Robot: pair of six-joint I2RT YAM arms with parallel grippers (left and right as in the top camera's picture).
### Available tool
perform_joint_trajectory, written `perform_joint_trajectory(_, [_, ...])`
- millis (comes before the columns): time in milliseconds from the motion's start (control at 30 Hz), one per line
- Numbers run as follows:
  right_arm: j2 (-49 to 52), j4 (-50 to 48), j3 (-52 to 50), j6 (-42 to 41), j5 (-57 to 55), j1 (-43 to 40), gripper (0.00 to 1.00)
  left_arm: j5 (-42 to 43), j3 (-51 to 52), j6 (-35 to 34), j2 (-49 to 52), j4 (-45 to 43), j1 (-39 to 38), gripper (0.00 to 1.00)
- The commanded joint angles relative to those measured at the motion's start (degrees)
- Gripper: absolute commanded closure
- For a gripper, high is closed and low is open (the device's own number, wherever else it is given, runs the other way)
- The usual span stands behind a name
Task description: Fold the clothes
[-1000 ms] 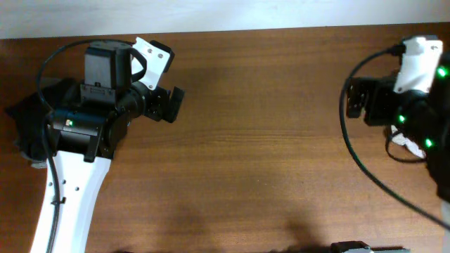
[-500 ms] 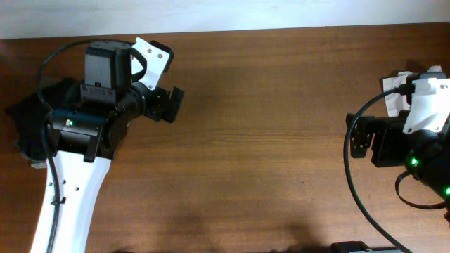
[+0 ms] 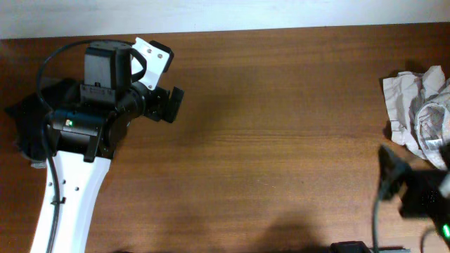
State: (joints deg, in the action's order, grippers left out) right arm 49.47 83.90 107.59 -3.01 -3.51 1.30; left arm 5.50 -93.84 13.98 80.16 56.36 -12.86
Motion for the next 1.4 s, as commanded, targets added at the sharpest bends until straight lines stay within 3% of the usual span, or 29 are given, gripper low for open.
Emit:
perform_joint_trajectory(0, [-3.15, -1.46, -1.25, -0.11, -5.42, -0.68, 0.01, -0.44, 0.39, 0.92, -0.04, -0.09, -0.15, 0.01])
perform_joint_trajectory(200, [-11.37, -6.91, -13.64, 0.04, -5.77, -2.78, 0.01, -0.44, 0.39, 0.9, -0.04, -0.09, -0.15, 0.01])
perform_joint_trajectory(500, [-27.78, -23.96, -50.71, -0.15, -5.6, -4.0, 0.01, -0.44, 0.39, 0.9, 0.11, -0.09, -0.11, 0.01])
perform_joint_trajectory(733, [-39.28, -34.95, -71.45, -0.42, -3.54, -3.96, 0.01, -0.44, 0.39, 0.9, 0.11, -0.09, -0.11, 0.01])
perform_joint_trajectory(1000, [-49.35, -38.8, -83.93, -0.42, -1.64, -3.96, 0.01, -0.44, 0.39, 0.9, 0.11, -0.09, -0.11, 0.01])
perform_joint_trajectory(1367, [-49.24, -39.01, -91.8, -0.42, -0.96, -3.96, 0.01, -0.44, 0.39, 0.9, 0.13, -0.09, -0.11, 0.01])
